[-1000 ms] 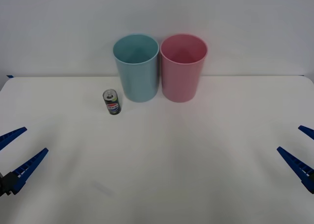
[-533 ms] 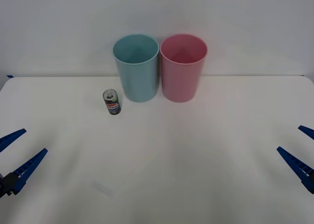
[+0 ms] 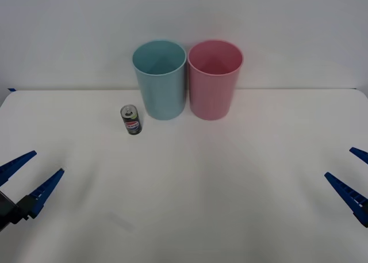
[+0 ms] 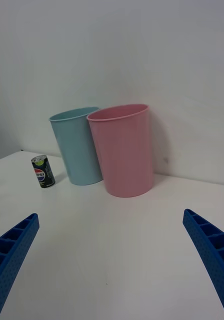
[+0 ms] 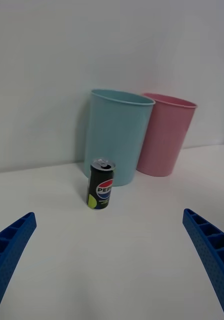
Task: Grasp the object on the table and drop it into the matching bin: aluminum can to the light blue bin, PET bottle to the pink bin.
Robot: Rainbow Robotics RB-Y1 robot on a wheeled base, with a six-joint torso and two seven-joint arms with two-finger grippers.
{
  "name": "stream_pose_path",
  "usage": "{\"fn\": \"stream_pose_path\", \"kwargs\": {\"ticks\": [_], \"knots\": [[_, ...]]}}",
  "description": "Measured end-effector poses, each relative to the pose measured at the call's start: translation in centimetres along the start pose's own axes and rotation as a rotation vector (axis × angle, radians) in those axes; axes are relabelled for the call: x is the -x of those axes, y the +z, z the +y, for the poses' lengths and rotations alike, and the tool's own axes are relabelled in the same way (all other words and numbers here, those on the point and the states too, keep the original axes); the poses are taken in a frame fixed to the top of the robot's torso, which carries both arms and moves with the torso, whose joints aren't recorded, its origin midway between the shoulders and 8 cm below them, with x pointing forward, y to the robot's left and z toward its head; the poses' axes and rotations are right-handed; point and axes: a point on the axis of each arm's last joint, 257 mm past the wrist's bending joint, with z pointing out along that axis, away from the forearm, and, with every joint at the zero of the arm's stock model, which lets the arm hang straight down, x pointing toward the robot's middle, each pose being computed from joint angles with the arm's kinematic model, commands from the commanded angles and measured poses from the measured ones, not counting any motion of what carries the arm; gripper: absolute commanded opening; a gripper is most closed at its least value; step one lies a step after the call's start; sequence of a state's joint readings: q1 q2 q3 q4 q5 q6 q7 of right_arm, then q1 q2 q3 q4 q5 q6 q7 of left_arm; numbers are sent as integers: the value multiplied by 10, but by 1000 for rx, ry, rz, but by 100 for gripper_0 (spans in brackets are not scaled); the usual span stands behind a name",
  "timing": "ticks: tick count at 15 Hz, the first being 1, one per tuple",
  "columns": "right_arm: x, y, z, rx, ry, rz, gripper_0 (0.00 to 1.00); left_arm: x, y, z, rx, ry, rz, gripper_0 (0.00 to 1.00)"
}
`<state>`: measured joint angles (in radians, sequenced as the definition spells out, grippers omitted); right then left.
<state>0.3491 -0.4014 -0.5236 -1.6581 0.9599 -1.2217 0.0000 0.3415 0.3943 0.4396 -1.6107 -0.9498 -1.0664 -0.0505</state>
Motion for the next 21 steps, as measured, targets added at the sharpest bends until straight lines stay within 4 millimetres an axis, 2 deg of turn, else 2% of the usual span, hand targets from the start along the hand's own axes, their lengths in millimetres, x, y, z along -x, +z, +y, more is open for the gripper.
{"fn": "stream_pose_path", "kwargs": {"ticks": [5, 9, 18, 21], "knots": [[0, 0, 0, 0, 0, 0, 100, -19, 31, 13, 58, 13, 46, 100], [0, 0, 0, 0, 0, 0, 100, -42, 61, 15, 34, 19, 87, 100], [0, 0, 0, 0, 0, 0, 100, -64, 117, 35, 75, -15, 93, 100], [0, 0, 0, 0, 0, 0, 100, -68, 148, 31, 95, -11, 101, 100]]}}
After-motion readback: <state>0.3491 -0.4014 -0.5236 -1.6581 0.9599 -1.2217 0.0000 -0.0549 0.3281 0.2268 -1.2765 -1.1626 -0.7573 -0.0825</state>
